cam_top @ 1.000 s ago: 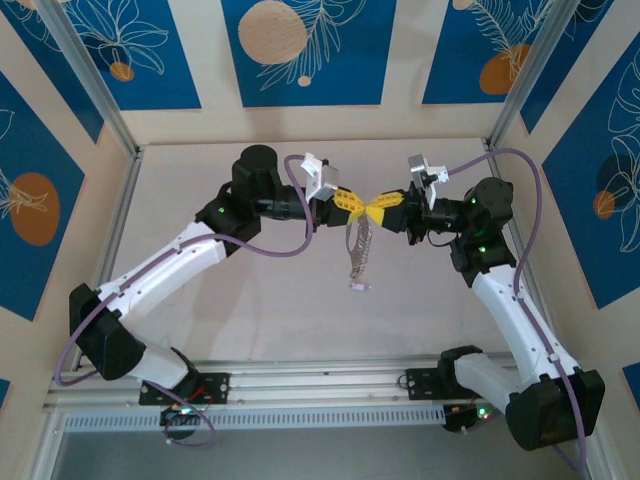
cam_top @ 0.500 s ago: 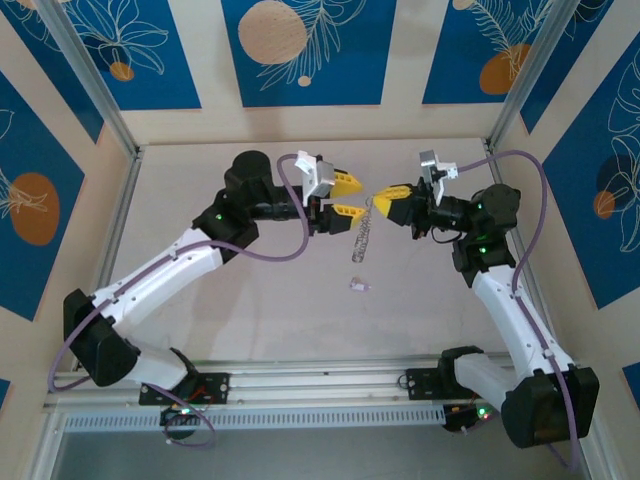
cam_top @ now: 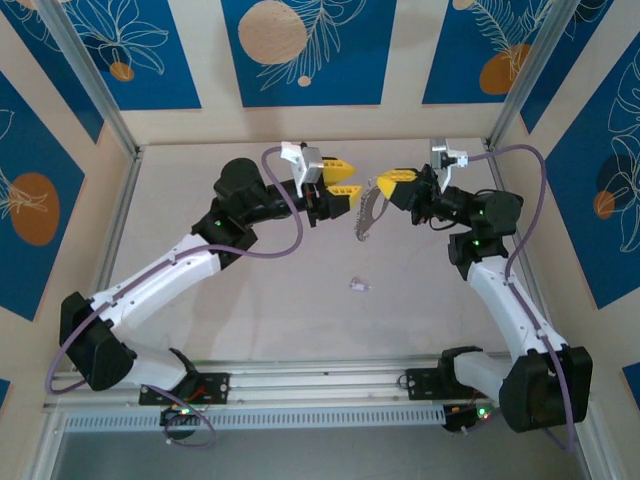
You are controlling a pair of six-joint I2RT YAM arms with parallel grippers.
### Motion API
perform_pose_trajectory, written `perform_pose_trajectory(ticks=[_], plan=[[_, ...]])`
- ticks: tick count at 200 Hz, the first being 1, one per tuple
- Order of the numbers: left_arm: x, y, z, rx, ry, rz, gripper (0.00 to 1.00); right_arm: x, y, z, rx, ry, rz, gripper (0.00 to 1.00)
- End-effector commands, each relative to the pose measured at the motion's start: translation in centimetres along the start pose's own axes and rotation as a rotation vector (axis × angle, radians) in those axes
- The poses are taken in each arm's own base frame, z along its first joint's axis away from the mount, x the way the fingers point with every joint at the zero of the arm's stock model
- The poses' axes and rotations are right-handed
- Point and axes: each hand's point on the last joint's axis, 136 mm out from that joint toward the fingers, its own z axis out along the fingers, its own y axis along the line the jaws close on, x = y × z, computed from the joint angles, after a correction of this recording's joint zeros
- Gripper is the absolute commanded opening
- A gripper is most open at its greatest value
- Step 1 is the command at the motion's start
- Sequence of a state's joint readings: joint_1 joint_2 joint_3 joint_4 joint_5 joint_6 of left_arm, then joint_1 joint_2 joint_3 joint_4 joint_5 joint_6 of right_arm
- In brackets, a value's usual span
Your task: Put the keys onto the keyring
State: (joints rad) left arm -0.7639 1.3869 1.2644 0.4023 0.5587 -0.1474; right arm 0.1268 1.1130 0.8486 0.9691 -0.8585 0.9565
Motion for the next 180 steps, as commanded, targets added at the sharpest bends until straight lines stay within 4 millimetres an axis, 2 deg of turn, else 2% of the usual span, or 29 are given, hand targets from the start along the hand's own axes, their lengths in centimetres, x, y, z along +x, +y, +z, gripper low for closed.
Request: perform_pose_trajectory(ticks=[1,107,180], plan=[[-1.3,0.0,0.3,0.004,-0.075,-0.024,0.45,-2.1,1.1,0.2,-0.023,-0.084,-0.041,0.0],[-1.9,-0.8,0.9,0.081,-0.091,-0.039,0.46,-2.3,2.1,1.3,-0.071,-0.086,-0.036,0.0],[-1.7,-1.0,1.1,0.108,-0.085,-0.04,0.36,-2.2,2.5,1.6,-0.085,-0.082,-0.037,0.0]])
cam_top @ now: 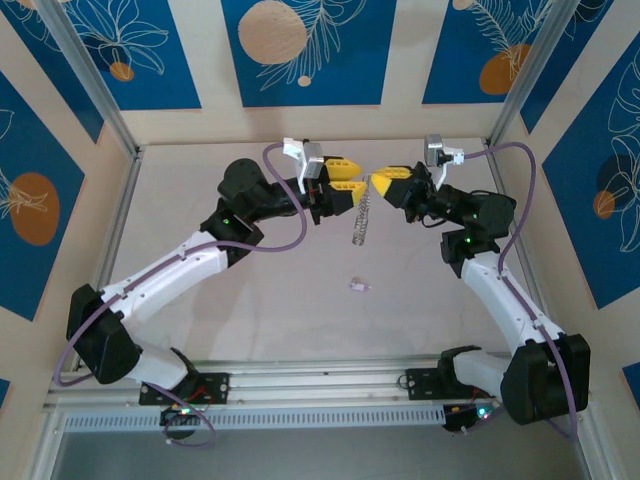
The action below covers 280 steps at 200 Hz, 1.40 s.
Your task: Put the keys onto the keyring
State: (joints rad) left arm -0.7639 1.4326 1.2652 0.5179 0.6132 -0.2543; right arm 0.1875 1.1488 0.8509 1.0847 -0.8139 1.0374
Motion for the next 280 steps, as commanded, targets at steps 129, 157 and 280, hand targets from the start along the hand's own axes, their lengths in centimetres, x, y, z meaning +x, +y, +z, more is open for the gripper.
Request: perform_pose_trajectory(ticks=[129,157,280], plan=[[-1.6,-1.0,0.5,0.074,-0.05,0.033,0.07,-1.5,1.4,0.4,-0.021,-0.035,-0.058,0.0],[-1.6,-1.0,0.5,0.079,-0.047,0.036,0.0,-1.5,1.2,0.5,-0.012,-0.03,-0.054,0.0],[3.6,-0.8,-1.5,0.108,0.419,0.174,0.0,0.6,-1.4,-3.9,0.268,0.094,0.037,0.62]])
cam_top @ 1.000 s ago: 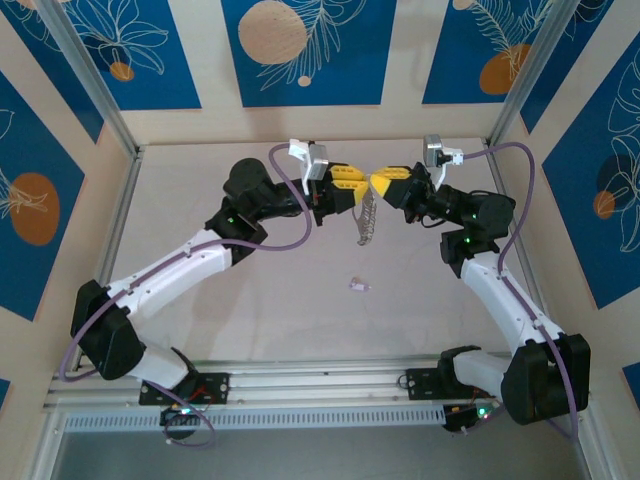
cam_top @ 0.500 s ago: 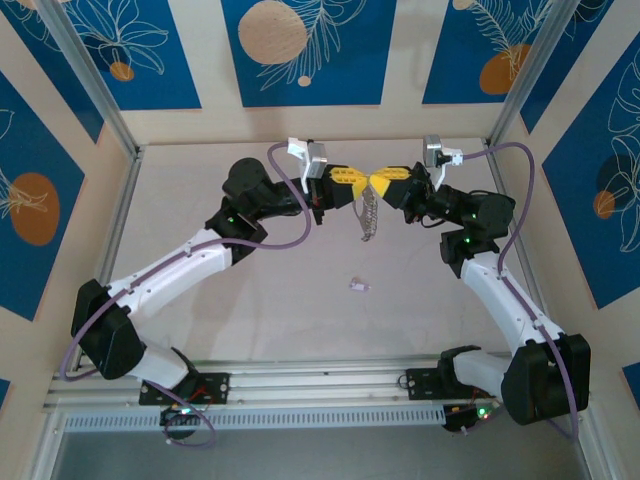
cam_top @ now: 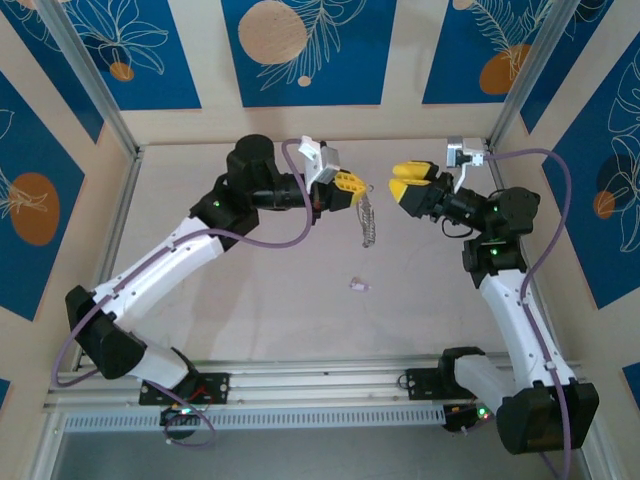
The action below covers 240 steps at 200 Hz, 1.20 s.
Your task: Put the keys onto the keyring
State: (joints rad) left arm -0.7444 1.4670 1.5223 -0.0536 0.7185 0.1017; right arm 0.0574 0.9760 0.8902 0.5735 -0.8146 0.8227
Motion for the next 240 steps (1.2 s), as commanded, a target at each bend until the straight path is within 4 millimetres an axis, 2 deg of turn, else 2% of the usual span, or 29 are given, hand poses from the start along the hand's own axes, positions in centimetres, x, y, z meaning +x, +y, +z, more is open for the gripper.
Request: perform_pose_trajectory(ticks=[1,30,75,127,172,240], plan=[[2.2,-0.5,-0.6,0.04,0.149,0.045,0.0,1.3,-0.3,-0.4,0.041,0.057,0.016,0.62],[3.2,-0.7,-0.9,0.064,0.242,0.057,0.0,2.5,-0.5,-0.6,0.038,0.087,0.034,0.62],[3.8,-1.0,-1.2,0.098,0.323,0.046,0.0,4.0,0.4,-0.3,-0.059,0.153,0.041,0.6],[3.6,-1.4,-1.1,0.127,0.322,0.033,0.0,5.9,0.6,0.4,-0.124,0.212,0.049,0.56],[3.8,-1.5,-0.9,0.14,0.322,0.022,0.0,6.6,0.6,1.0,-0.149,0.233,0.047,0.55],[3.7,-1.4,-0.6,0.147,0.31,0.02,0.0,7.5,0.8,1.6,-0.177,0.256,0.056,0.47]])
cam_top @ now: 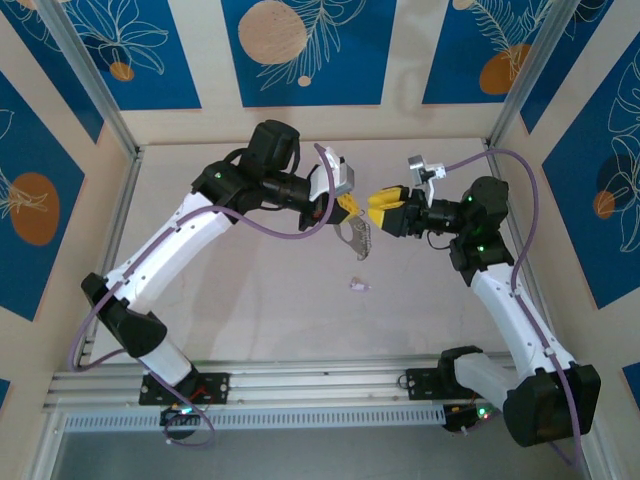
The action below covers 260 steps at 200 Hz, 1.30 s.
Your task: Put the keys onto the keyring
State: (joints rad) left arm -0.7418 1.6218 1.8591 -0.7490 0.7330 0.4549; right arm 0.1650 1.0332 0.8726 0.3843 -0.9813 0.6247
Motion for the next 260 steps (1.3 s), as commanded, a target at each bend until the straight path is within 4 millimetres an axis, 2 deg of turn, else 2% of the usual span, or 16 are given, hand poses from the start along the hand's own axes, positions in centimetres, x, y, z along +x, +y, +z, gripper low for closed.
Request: perform_pose_trajectory(ticks=[1,95,131,168,198,209,223,243,260], plan=[[-1.3,-0.3,-0.5,0.022,-0.039,0.031,0.0,0.8,0.0,0.3,-0.021,0.023,-0.001,0.46],[-1.4,-0.1,-0.4,0.023,-0.045,0.032,0.0,1.3,-0.1,1.1,-0.042,0.039,0.006,0.38],[-1.6,-0.2,-0.5,0.026,-0.05,0.035,0.0,1.3,-0.2,1.2,-0.044,0.04,0.006,0.23],[-1.8,-0.4,-0.5,0.033,-0.06,0.036,0.0,1.2,-0.2,1.4,-0.048,0.042,0.003,0.0],[-2.4,0.1,-0.8,-0.004,-0.079,0.028,0.0,1.1,-0.5,1.5,-0.03,0.027,-0.002,0.0],[-2.7,1.1,-1.1,-0.077,-0.1,0.021,0.08,0.8,-0.7,1.3,-0.018,0.011,-0.008,0.0],[-3.1,2.6,-2.1,-0.197,-0.144,0.013,0.3,0.3,-0.8,1.0,-0.012,-0.009,-0.014,0.0],[-3.6,4.7,-4.3,-0.327,-0.232,-0.044,0.4,-0.5,-0.8,0.5,-0.005,-0.036,-0.021,0.0],[-3.9,5.5,-5.9,-0.384,-0.319,-0.089,0.44,-1.2,-0.5,0.2,-0.004,-0.052,-0.029,0.0]])
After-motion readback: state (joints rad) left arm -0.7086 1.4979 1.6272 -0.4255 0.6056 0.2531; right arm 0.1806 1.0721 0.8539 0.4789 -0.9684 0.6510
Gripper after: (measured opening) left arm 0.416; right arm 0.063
